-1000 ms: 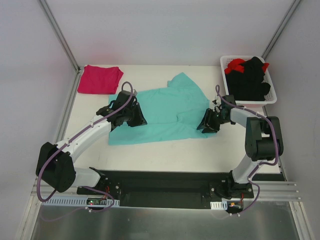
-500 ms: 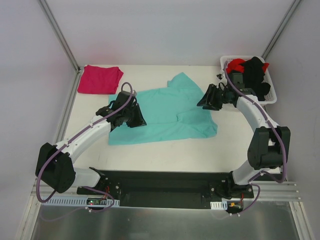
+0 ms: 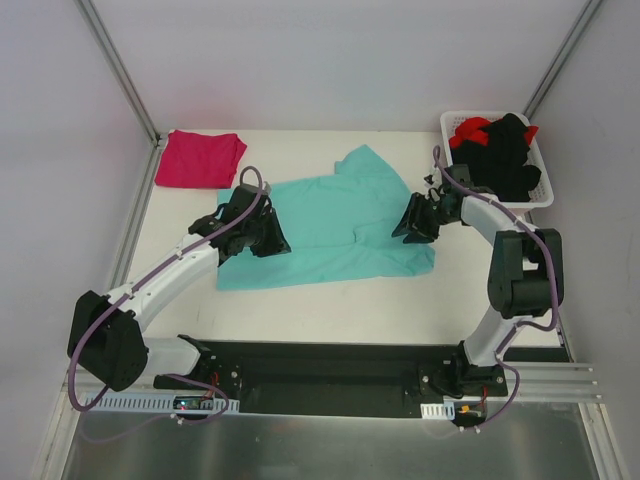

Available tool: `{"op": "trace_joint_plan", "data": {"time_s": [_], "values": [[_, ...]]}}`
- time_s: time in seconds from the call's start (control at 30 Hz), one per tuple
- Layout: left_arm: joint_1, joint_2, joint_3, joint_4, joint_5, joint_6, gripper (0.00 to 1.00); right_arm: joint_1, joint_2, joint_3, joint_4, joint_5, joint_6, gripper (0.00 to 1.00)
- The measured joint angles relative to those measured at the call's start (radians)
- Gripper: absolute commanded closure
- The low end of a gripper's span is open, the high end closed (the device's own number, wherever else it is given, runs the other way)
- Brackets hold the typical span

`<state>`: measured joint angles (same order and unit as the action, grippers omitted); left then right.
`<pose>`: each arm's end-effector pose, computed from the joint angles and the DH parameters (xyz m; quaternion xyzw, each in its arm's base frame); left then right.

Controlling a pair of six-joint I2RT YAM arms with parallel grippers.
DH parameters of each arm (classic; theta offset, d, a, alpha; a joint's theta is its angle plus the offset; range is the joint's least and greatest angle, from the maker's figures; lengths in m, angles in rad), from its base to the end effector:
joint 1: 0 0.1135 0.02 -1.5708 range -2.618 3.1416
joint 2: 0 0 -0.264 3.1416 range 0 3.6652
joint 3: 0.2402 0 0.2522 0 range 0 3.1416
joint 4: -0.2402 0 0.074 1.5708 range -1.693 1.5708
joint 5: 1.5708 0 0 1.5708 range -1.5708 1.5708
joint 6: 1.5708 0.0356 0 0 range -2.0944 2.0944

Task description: Fold and stack the t-shirts

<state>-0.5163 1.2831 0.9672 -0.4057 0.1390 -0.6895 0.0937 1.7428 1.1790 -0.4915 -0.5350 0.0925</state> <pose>0.2398 -0.1418 0.2754 -0.0501 0.9081 -0.2852 0.3026 0.3526 0.0514 0.2024 -0.0679 0.9325 0.2773 0.2210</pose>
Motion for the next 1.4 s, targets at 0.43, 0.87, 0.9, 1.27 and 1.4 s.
{"op": "trace_joint_plan", "data": {"time_s": [0.43, 0.87, 0.9, 1.27, 1.4], "values": [[0.0, -0.031, -0.042, -0.011, -0.026, 0.0, 0.9, 0.0, 0.06, 0.011, 0.015, 0.032, -0.018, 0.54], [0.008, -0.078, -0.045, -0.079, -0.073, 0.007, 0.9, 0.0, 0.209, 0.169, -0.024, 0.167, -0.034, 0.54], [0.008, -0.08, -0.045, -0.084, -0.073, 0.008, 0.9, 0.0, 0.222, 0.182, -0.029, 0.178, -0.035, 0.54], [0.027, -0.128, -0.05, -0.117, -0.087, 0.025, 0.91, 0.005, 0.342, 0.412, -0.128, 0.235, -0.052, 0.53], [0.034, -0.141, -0.052, -0.124, -0.092, 0.028, 0.91, 0.013, 0.371, 0.493, -0.147, 0.236, -0.054, 0.53]]}}
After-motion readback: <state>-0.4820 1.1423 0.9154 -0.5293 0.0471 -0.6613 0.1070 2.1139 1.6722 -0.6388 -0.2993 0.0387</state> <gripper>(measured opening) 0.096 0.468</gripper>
